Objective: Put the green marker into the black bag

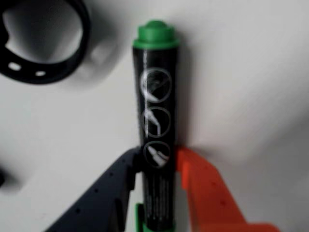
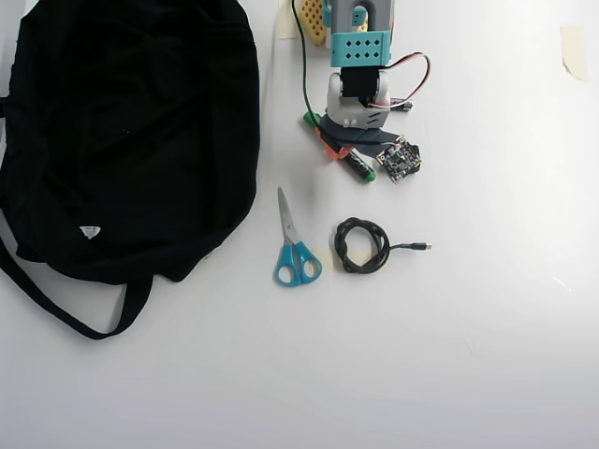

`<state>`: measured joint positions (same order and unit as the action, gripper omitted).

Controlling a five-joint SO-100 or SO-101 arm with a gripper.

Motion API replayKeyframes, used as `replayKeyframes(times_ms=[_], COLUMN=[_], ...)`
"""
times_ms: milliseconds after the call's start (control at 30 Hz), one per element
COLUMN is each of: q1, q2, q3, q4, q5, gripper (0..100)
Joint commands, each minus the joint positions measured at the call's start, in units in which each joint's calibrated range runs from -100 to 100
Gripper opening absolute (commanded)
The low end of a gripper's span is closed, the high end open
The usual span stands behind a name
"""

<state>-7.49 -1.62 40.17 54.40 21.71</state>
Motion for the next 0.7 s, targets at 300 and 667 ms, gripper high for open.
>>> replayKeyframes(times_ms=[300,667], q1=[-0.2,-0.4], q2=[-1.0,-1.0], q3=[-8.6,-20.0], q4=[7.9,18.9], q5=[0.0,0.6], gripper=[2,2])
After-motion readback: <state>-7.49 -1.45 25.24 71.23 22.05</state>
